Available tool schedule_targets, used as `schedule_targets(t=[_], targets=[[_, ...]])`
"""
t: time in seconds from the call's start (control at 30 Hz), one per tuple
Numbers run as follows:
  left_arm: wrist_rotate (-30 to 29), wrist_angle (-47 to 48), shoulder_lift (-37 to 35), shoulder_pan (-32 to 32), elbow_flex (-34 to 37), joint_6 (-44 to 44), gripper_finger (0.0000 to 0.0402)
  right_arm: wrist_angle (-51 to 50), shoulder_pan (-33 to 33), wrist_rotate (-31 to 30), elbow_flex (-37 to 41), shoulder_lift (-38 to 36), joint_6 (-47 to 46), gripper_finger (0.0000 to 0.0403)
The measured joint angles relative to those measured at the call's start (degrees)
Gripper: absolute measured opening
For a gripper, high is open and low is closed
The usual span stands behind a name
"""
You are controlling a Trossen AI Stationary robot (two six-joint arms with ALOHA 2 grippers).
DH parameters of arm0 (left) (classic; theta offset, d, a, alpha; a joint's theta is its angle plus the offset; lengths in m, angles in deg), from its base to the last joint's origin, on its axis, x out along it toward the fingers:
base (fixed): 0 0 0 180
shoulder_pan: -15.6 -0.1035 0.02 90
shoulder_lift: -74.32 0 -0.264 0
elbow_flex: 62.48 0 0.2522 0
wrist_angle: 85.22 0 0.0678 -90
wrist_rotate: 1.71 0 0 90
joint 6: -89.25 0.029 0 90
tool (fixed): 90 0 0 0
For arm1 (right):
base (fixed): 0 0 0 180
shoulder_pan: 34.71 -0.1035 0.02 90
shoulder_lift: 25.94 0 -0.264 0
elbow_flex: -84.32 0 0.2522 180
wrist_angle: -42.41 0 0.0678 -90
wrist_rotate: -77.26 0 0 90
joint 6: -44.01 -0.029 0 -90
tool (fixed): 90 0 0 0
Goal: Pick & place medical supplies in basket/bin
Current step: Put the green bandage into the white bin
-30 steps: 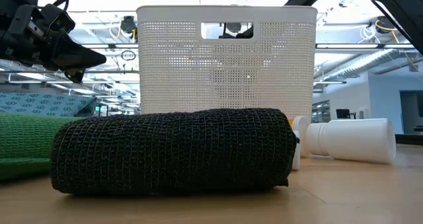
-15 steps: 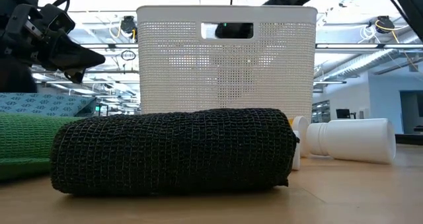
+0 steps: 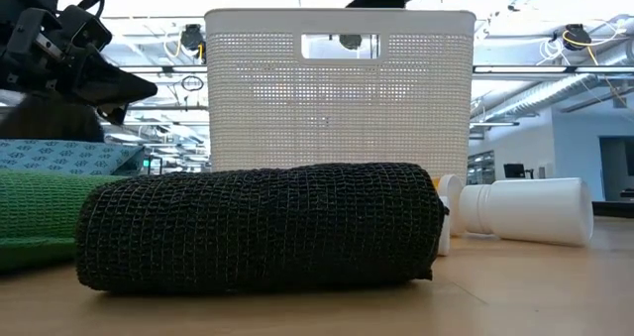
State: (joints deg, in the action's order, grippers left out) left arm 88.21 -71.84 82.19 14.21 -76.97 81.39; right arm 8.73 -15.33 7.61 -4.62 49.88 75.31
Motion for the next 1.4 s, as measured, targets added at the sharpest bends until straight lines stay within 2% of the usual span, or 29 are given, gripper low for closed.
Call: schedule_targets(t=[0.13,0.33,0.43,0.57,0.7,0.83,1.0,1.2,1.4], targets=[[0.0,0.0,0.0,0.0,0.0,0.0,0.0024,3.8,-1.4,5.1,12.0,-10.0,-2.4,0.0009],[0.0,0.0,0.0,0.0,0.0,0.0,0.0024,28.8,-1.4,13.1,35.4,-23.2,-17.8,0.0001],[0.0,0.0,0.0,0.0,0.0,0.0,0.0024,35.0,0.4,15.6,42.6,-28.1,-22.6,0.0001],[0.0,0.0,0.0,0.0,0.0,-0.9,0.0024,42.3,2.8,14.9,49.2,-33.2,-30.3,0.0001],[0.4,-0.1,0.6,0.1,0.1,-3.0,0.0024,51.7,3.0,11.2,55.3,-36.4,-32.9,0.0001],[0.4,-0.2,1.7,0.2,0.1,-0.3,0.0024,60.7,2.9,11.1,62.3,-37.7,-36.6,0.0],[0.0,-0.6,2.6,0.2,0.1,-3.0,0.0024,64.1,2.9,11.4,67.2,-40.0,-38.5,0.0],[0.2,-2.3,2.7,0.2,0.2,0.2,0.0024,65.6,2.9,12.8,67.4,-41.4,-35.2,0.0],[0.3,-5.4,2.7,0.2,0.2,-0.3,0.0024,65.4,2.9,13.0,67.4,-41.3,-33.8,0.0]])
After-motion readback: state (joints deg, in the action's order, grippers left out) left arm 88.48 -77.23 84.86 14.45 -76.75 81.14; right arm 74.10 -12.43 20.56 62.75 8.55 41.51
